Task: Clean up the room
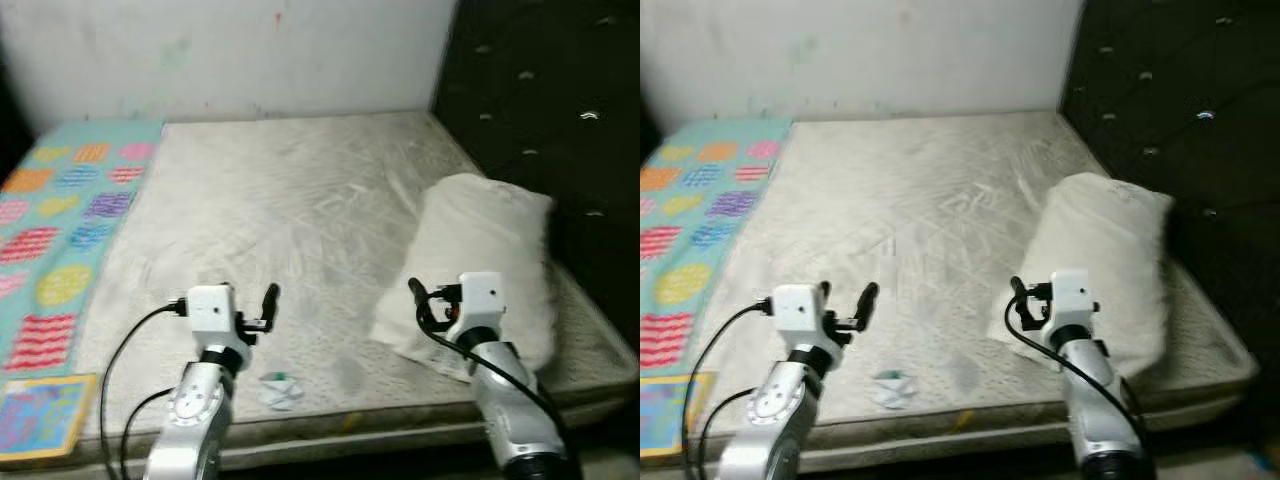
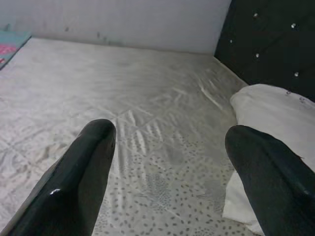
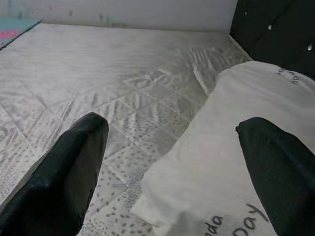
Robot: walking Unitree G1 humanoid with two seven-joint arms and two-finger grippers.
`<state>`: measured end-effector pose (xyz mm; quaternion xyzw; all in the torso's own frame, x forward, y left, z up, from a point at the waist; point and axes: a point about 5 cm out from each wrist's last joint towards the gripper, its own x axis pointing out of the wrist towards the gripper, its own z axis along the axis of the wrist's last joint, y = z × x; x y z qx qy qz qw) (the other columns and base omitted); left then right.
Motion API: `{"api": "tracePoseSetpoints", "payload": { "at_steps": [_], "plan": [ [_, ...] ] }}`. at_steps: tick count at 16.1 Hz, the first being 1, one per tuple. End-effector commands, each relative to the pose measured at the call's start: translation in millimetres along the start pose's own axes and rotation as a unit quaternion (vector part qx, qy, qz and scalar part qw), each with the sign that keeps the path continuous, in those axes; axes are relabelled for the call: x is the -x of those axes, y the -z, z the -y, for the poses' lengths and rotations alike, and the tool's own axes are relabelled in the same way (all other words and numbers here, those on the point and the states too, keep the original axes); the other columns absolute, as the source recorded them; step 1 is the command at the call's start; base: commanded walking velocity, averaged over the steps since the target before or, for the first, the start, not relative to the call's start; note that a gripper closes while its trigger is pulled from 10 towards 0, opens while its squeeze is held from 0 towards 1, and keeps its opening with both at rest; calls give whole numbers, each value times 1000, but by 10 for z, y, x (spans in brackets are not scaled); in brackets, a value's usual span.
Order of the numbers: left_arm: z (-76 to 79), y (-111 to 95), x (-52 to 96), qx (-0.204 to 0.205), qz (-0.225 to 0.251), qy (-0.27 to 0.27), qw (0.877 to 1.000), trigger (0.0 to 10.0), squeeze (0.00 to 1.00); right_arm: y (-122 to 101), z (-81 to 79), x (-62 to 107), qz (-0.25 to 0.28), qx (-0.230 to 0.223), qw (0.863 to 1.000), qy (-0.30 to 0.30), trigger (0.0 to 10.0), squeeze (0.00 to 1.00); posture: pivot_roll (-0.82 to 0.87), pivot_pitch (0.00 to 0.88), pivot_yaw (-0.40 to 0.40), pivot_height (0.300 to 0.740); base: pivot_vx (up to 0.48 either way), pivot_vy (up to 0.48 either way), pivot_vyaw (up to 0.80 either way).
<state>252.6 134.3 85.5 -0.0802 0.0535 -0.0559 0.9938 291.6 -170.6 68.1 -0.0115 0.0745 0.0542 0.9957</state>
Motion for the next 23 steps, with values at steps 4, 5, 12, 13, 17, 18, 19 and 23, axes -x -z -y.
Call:
{"api": "tracePoseSetpoints", "payload": {
  "at_steps": [4, 5, 12, 13, 17, 18, 19, 23],
  "plan": [
    [-103, 21, 29, -3, -10, -18, 1000, 10000, 0, -45, -116, -41, 8, 0, 1000, -18, 10000, 0, -35, 0, -25, 740, 0, 195, 0],
    [-103, 18, 26, -3, -10, -17, 1000, 10000, 0, -47, -115, -44, 8, 0, 1000, -18, 10000, 0, -36, 0, -24, 740, 0, 480, 0],
    [-97, 12, 14, -8, -9, -12, 1000, 10000, 0, -35, -116, -54, 5, 1, 1000, -19, 10000, 0, -34, 0, -27, 740, 0, 480, 0],
    [-97, 7, 14, -10, -6, -13, 1000, 10000, 0, -35, -116, -56, 5, 1, 1000, -19, 10000, 0, -35, 0, -27, 740, 0, 266, 0],
    [-56, -21, 25, -5, 4, 9, 1000, 10000, 0, -36, -114, -56, 6, 0, 1000, -18, 10000, 0, -35, 0, -27, 740, 0, 0, 0],
    [-54, -21, 22, -3, 5, 12, 1000, 10000, 0, -35, -116, -58, 6, 0, 1000, -17, 10000, 0, -37, 0, -24, 740, 0, 0, 0],
    [-55, -20, 22, -2, 4, 12, 1000, 10000, 0, -34, -116, -58, 6, 0, 1000, -17, 10000, 0, -37, 0, -24, 740, 0, 0, 0],
    [-83, -5, 26, 4, -2, -4, 1000, 10000, 0, -33, -115, -56, 5, -2, 1000, -15, 10000, 0, -37, 0, -25, 740, 0, 62, 0]
  ]
}}
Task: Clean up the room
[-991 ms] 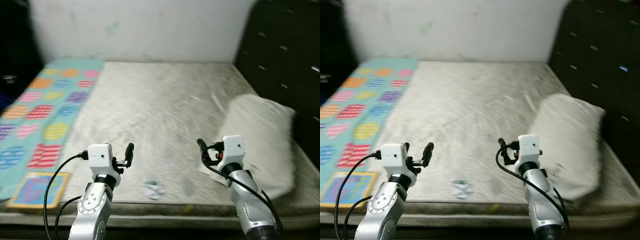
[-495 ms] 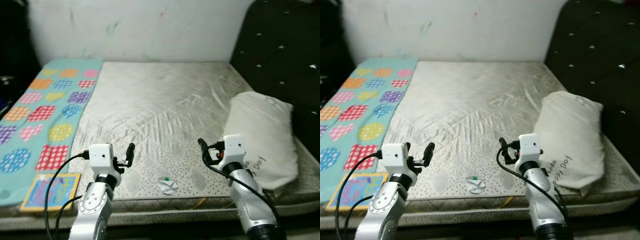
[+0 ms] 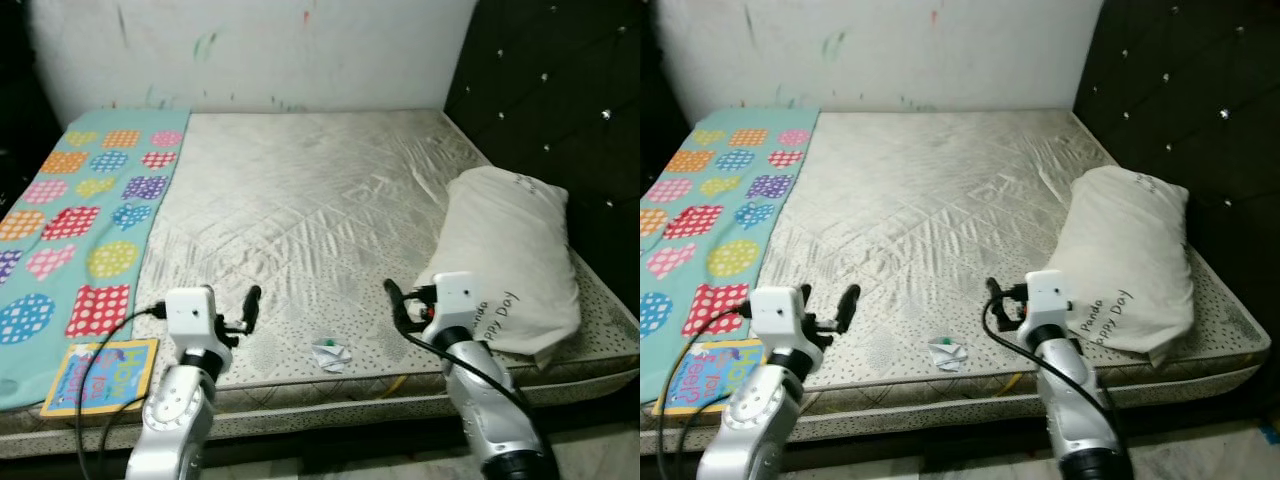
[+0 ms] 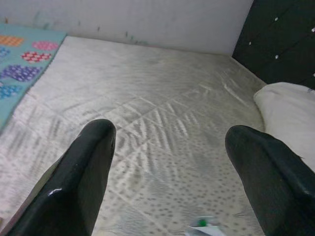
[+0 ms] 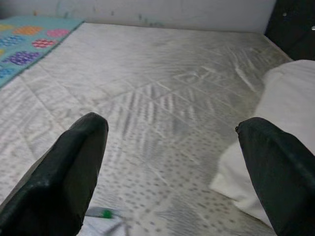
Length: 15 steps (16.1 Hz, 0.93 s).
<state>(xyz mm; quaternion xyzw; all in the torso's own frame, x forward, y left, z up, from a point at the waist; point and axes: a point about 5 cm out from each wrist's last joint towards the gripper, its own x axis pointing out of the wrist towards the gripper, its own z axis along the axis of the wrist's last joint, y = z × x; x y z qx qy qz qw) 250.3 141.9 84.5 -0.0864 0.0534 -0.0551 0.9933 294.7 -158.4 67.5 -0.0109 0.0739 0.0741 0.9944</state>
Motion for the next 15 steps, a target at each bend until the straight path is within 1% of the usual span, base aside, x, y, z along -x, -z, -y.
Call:
{"api": "tracePoseSetpoints", "payload": {
  "at_steps": [1, 4, 6, 13, 15],
  "plan": [
    [-18, 2, -6, -1, -5, -5, 1000, 10000, 0, -29, 5, -15, 4, -3, 1000, 5, 10000, 0, -37, 0, -25, 740, 0, 480, 0],
    [-20, 9, -11, -4, -8, -7, 1000, 10000, 0, -24, 8, -14, 4, -3, 1000, 6, 10000, 0, -37, 0, -25, 740, 0, 480, 0],
    [-13, -7, -17, -10, -2, -5, 1000, 10000, 0, -24, 10, -13, 4, -4, 1000, 7, 10000, 0, -41, 0, -22, 740, 0, 0, 0],
    [17, -27, -12, -6, 6, 12, 1000, 10000, 0, -26, 14, -12, 6, -7, 1000, 9, 10000, 0, -42, 0, -21, 740, 0, 0, 0],
    [15, -27, -11, -5, 6, 12, 1000, 10000, 0, -36, 16, -13, 9, -1, 1000, 8, 10000, 0, -44, 0, -20, 740, 0, 0, 0]
  ]
}}
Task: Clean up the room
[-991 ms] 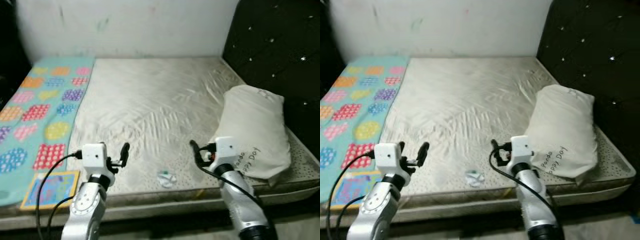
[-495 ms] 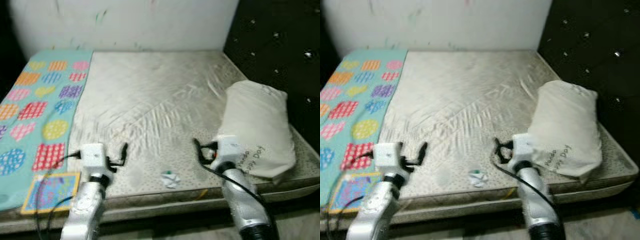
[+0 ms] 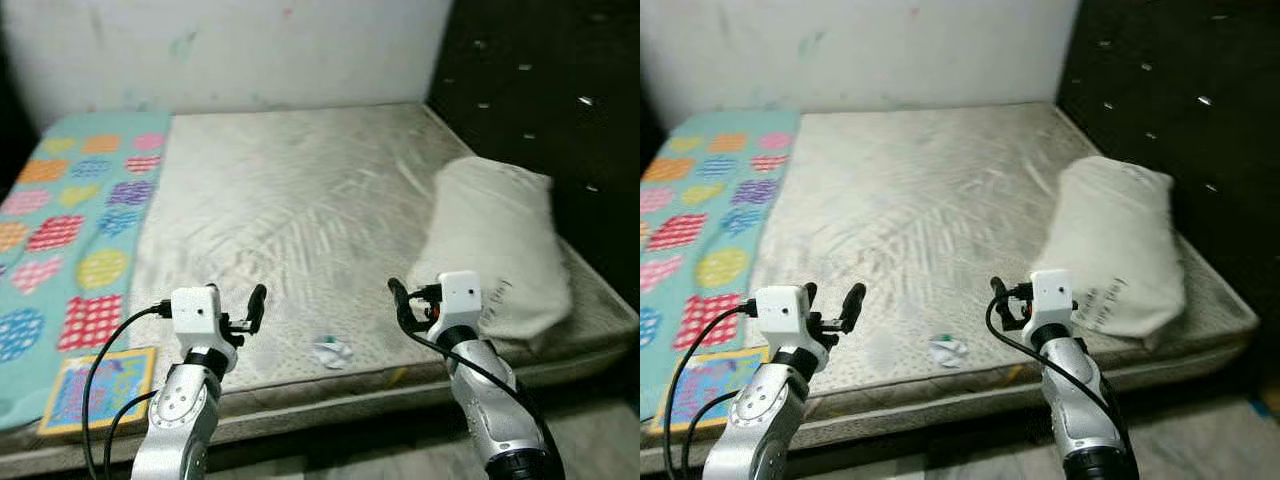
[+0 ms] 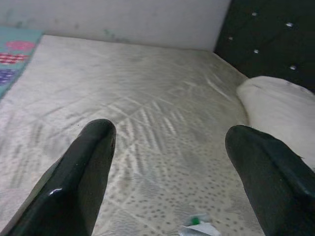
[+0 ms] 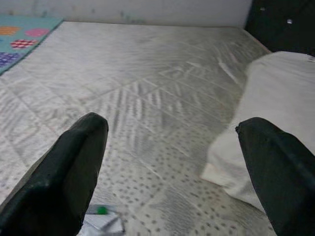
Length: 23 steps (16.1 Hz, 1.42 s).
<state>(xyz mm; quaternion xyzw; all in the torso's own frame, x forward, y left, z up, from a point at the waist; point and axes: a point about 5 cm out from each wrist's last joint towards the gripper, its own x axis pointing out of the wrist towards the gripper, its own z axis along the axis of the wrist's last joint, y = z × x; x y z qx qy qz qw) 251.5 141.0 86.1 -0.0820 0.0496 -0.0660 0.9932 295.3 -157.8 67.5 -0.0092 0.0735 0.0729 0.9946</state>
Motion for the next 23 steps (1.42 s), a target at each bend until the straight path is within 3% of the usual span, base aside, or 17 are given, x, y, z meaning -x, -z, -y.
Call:
{"api": "tracePoseSetpoints", "payload": {
  "at_steps": [1, 5, 16, 23],
  "plan": [
    [2, -13, 0, 1, 4, 1, 1000, 10000, 0, -41, 16, -6, 10, 4, 1000, 5, 10000, 0, -44, 0, -20, 740, 0, 0, 0],
    [2, -10, -3, 3, 2, 3, 1000, 10000, 0, -42, 19, -8, 9, 5, 1000, 6, 10000, 0, -46, 0, -21, 740, 0, 0, 741],
    [7, 3, 5, 0, -2, 6, 1000, 10000, 0, -25, 27, -2, 6, -3, 1000, 10, 10000, 0, -44, 0, -21, 740, 233, 0, 0],
    [-8, 28, -7, -9, -10, -7, 1000, 10000, 0, -11, 29, -2, 3, -4, 1000, 9, 10000, 0, -45, 0, -21, 740, 0, 0, 0]
  ]
}}
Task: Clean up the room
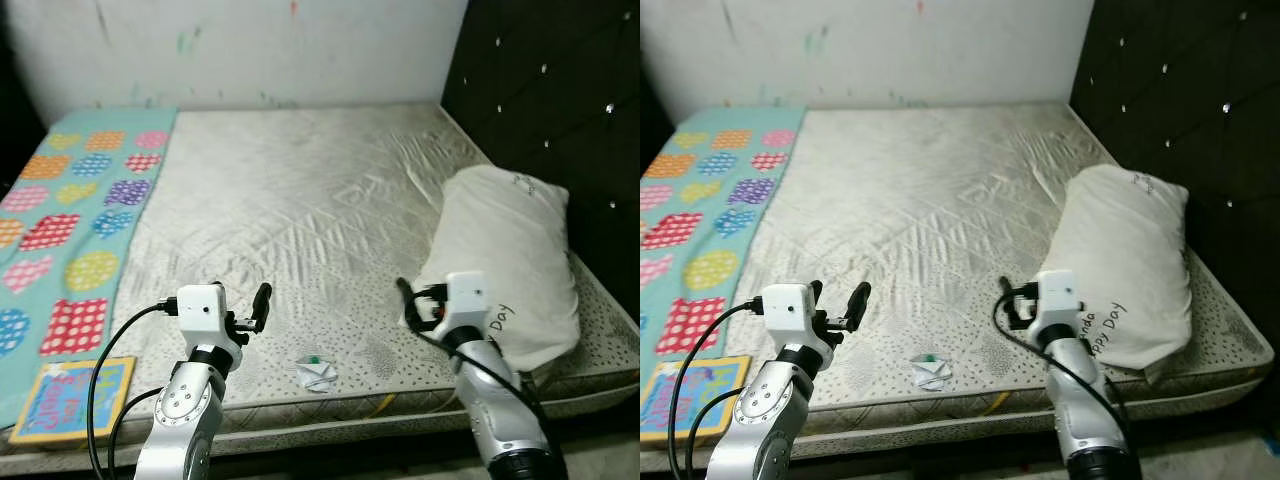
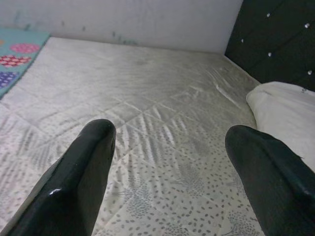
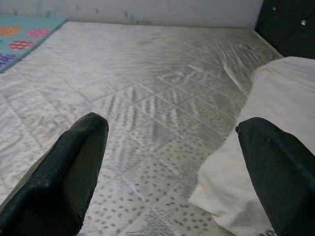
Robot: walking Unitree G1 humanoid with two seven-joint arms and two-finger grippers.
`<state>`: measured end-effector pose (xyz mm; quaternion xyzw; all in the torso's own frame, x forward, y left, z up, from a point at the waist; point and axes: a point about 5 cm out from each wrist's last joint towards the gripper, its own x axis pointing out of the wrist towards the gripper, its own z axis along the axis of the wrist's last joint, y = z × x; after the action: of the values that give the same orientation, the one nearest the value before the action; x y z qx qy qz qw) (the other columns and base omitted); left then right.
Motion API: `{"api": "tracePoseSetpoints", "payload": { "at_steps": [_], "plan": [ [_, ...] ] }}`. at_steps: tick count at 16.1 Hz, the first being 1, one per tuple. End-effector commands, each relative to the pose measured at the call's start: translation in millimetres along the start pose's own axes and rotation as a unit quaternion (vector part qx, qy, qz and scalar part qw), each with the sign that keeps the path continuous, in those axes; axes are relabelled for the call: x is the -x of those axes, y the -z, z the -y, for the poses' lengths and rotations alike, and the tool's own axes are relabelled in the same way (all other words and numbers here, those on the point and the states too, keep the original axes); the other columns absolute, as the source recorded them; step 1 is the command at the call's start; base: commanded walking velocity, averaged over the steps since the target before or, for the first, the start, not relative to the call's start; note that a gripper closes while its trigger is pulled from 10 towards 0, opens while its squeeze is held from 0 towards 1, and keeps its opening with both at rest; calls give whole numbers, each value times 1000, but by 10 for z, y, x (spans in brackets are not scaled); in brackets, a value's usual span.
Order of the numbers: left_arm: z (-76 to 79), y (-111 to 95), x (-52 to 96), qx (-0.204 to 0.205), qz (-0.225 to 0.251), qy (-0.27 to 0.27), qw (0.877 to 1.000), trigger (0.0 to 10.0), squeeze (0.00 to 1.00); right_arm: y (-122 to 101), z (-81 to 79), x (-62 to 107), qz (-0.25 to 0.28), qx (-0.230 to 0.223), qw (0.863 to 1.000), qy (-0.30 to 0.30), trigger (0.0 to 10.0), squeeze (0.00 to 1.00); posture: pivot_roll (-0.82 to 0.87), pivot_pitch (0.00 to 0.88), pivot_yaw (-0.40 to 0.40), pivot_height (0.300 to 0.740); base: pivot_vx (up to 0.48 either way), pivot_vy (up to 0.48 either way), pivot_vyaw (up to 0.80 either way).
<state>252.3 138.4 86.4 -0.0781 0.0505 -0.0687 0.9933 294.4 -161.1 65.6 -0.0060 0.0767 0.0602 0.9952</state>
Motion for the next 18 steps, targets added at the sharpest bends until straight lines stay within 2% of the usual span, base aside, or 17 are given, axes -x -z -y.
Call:
{"api": "tracePoseSetpoints", "payload": {
  "at_steps": [1, 3, 9, 18],
  "plan": [
    [-32, 31, 3, -5, -9, -10, 1000, 10000, 0, -34, -3, -13, 7, 3, 1000, -4, 10000, 0, -45, 0, -21, 740, 0, 0, 0],
    [-31, 35, -1, -4, -10, -14, 1000, 10000, 0, -38, -9, -15, 7, 12, 1000, -8, 10000, 0, -44, 0, -23, 740, 0, 0, 0],
    [-46, 51, -1, -1, -16, -25, 1000, 10000, 0, -34, -4, -18, 5, 14, 1000, -5, 10000, 0, -44, 0, -25, 740, 0, 0, 678],
    [-46, 63, -7, 8, -23, -24, 999, 10000, 0, -28, 10, -12, 5, 2, 1000, 2, 10000, 0, -47, 0, -21, 740, 0, 0, 0]
  ]
}}
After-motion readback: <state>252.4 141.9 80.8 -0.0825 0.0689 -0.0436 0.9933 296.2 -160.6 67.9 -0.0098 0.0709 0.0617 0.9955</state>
